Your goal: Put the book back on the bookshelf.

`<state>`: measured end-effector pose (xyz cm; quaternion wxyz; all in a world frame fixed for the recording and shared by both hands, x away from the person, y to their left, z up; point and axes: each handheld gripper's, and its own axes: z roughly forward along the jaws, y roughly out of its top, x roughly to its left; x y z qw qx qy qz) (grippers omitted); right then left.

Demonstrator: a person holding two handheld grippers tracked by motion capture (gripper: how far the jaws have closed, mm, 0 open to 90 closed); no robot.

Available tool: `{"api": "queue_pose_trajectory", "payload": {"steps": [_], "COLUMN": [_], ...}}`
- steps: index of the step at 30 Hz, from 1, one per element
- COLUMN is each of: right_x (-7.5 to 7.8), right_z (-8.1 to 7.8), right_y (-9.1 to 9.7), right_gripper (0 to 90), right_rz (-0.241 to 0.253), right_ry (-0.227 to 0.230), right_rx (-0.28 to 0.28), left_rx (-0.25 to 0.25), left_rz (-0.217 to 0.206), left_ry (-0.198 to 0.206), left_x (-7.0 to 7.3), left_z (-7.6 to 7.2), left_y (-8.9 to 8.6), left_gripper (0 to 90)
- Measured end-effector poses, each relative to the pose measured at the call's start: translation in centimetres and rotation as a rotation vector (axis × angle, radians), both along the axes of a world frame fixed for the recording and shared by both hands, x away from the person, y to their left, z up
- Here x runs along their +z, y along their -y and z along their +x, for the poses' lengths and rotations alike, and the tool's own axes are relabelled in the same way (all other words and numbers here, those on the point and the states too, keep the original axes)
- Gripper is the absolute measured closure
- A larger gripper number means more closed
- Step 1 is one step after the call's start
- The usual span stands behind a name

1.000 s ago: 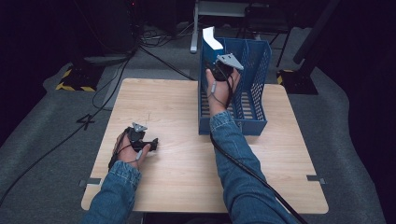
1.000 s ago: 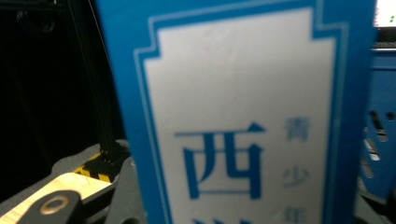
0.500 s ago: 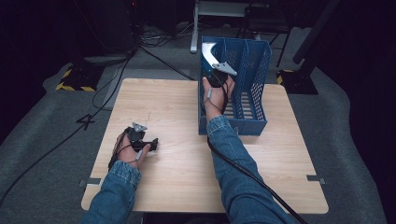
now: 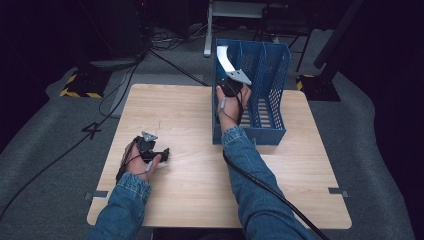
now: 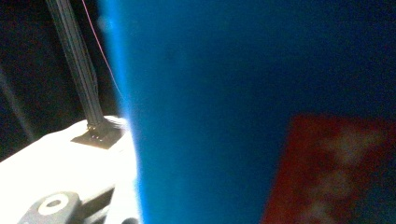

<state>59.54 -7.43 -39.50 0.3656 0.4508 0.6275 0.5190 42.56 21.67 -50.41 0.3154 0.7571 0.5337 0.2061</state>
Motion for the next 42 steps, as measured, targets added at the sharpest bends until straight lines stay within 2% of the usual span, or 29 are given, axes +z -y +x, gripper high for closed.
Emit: {"api": "queue_pose_trajectory", "payload": {"steps": [3,9,16,17,20,22,25,26,29,31,35,38,42], "right_x": [-0.1,-0.1,1.1,1.6,2.2,3.1,3.9,4.2,4.8,5.3,5.9,5.8,5.1], "right_z": [-0.1,-0.4,-1.3,-1.8,-2.5,-3.5,-4.6,-5.0,-6.4,-7.8,-10.0,-11.8,-14.0], "right_y": [0.1,0.6,1.3,1.5,1.9,2.8,4.1,4.6,5.5,6.7,9.1,11.4,14.9], "right_gripper": [58.4,49.6,41.1,39.6,39.3,37.3,36.1,35.8,35.7,35.6,34.8,34.8,34.8], "right_rz": [-0.005,-0.022,0.029,-0.012,-0.014,0.010,0.049,0.032,-0.079,-0.110,-0.123,-0.112,-0.104], "right_ry": [0.007,0.007,-0.005,-0.013,-0.007,-0.001,-0.024,-0.032,-0.022,-0.024,-0.036,-0.059,-0.088], "right_rx": [-0.001,0.025,0.061,0.067,0.091,0.112,0.161,0.184,0.220,0.250,0.301,0.330,0.330], "left_rx": [0.000,0.000,-0.001,-0.002,-0.001,-0.002,-0.005,-0.004,-0.014,-0.021,-0.026,-0.030,-0.034], "left_rz": [0.000,-0.001,-0.003,-0.003,-0.003,-0.003,-0.002,-0.004,-0.005,-0.007,-0.001,0.000,0.000], "left_ry": [0.000,0.001,0.000,0.001,0.002,0.001,0.001,0.001,0.000,-0.001,-0.003,-0.004,-0.006], "left_x": [0.0,0.0,0.0,0.0,0.0,0.0,0.0,0.0,0.0,0.0,0.0,0.0,0.0], "left_z": [0.0,0.0,-0.3,-0.3,-0.4,-0.5,-0.6,-0.7,-0.7,-0.7,-0.6,-0.4,-0.2], "left_y": [0.0,0.0,-0.1,-0.1,-0.2,-0.2,-0.3,-0.3,-0.4,-0.5,-0.5,-0.5,-0.5], "left_gripper": [18.6,18.5,18.6,18.6,18.6,18.6,18.6,18.6,18.4,18.3,17.4,16.2,15.0]}}
